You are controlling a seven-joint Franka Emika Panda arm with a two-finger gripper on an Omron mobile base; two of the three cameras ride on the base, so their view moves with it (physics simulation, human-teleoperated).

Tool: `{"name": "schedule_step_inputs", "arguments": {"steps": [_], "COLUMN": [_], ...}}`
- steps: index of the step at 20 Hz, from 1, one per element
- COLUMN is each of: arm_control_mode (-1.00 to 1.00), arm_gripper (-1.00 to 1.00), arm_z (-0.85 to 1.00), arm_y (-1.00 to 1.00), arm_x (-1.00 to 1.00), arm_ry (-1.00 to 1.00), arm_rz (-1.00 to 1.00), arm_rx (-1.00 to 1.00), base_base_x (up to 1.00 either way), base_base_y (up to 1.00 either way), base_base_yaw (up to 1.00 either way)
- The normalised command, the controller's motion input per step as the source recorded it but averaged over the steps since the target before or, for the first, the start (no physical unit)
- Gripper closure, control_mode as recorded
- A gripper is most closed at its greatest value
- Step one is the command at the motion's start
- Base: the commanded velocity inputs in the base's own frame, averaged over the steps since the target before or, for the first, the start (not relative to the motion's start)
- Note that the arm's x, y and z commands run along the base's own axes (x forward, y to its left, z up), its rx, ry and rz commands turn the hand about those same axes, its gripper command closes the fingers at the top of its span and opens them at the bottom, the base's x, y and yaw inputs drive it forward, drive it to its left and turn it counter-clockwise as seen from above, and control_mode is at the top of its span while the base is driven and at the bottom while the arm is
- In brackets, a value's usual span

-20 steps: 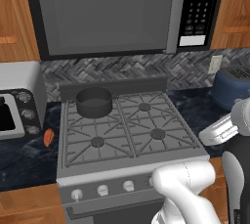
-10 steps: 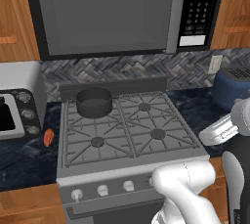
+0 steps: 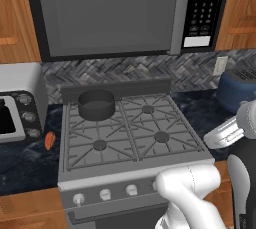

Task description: Turn on the burner for the pot on the stove. Wait thirty seconds for the pot to heat up. Then add the sweet potato to the pot.

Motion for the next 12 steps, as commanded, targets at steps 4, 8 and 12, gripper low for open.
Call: {"name": "schedule_step_inputs", "arguments": {"steps": [4,8,12], "arm_control_mode": [-1.00,-1.00,-1.00], "arm_gripper": [-1.00,-1.00,-1.00], "arm_z": [0.00,0.00,0.00], "arm_y": [0.00,0.00,0.00], "arm_x": [0.00,0.00,0.00], "arm_ry": [0.00,0.00,0.00], "arm_rz": [0.00,0.00,0.00], "arm_rx": [0.00,0.00,0.00], "base_base_x": [0.00,0.00,0.00], "base_base_y": [0.00,0.00,0.00], "base_base_yaw": [0.00,0.00,0.00]}}
